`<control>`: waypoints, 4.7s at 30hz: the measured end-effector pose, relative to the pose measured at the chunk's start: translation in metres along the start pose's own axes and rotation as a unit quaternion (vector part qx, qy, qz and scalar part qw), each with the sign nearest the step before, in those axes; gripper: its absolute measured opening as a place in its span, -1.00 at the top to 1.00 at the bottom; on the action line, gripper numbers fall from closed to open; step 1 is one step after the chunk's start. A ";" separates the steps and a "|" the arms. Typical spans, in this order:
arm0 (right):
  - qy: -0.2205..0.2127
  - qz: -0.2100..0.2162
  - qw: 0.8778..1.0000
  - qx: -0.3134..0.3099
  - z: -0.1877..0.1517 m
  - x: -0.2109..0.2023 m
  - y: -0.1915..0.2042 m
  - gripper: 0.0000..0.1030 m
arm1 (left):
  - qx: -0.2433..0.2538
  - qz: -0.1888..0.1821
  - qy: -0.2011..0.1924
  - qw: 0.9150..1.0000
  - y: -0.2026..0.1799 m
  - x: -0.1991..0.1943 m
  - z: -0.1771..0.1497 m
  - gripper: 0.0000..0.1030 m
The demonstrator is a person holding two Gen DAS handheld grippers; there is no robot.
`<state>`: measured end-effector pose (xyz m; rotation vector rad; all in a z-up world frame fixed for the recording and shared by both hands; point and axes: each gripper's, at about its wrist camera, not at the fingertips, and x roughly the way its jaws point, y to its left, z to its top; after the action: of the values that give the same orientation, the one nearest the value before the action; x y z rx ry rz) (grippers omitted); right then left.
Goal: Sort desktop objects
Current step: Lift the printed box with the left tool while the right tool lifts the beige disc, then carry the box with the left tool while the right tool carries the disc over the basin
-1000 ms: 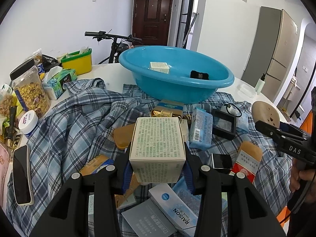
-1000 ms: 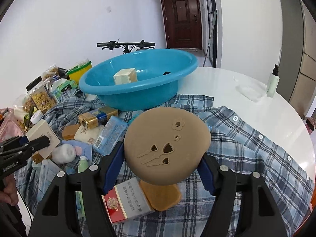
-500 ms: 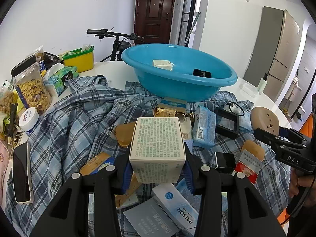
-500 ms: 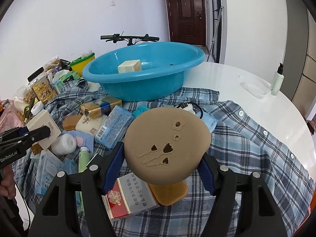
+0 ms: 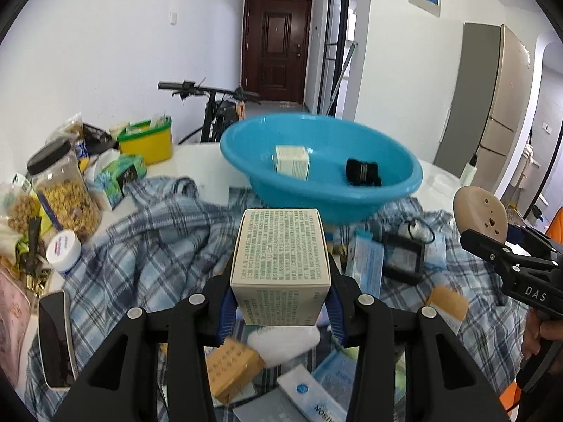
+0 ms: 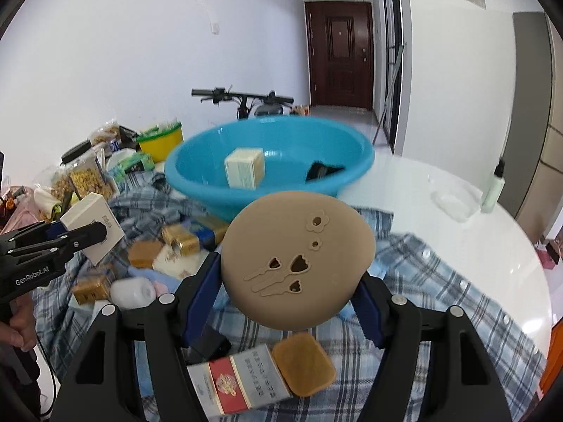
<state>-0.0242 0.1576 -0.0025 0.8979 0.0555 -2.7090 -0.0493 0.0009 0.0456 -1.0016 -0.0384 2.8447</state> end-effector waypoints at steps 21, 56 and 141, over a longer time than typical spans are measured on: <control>-0.128 0.009 0.991 -0.025 0.074 -0.055 0.021 -0.32 | 0.025 -0.008 -0.100 0.995 -0.016 -0.042 0.075 0.12; -0.132 0.004 0.991 -0.018 0.089 -0.047 0.006 -0.33 | 0.030 -0.018 -0.123 0.992 -0.023 -0.055 0.101 0.12; 0.068 -0.008 0.998 -0.013 0.249 0.166 -0.045 -0.33 | 0.007 0.024 0.123 0.992 -0.002 0.239 0.266 0.12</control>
<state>-0.3079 0.1273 0.0978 1.0764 0.1271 -2.6510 -0.4000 0.0380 0.1051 -1.3589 0.0293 2.7344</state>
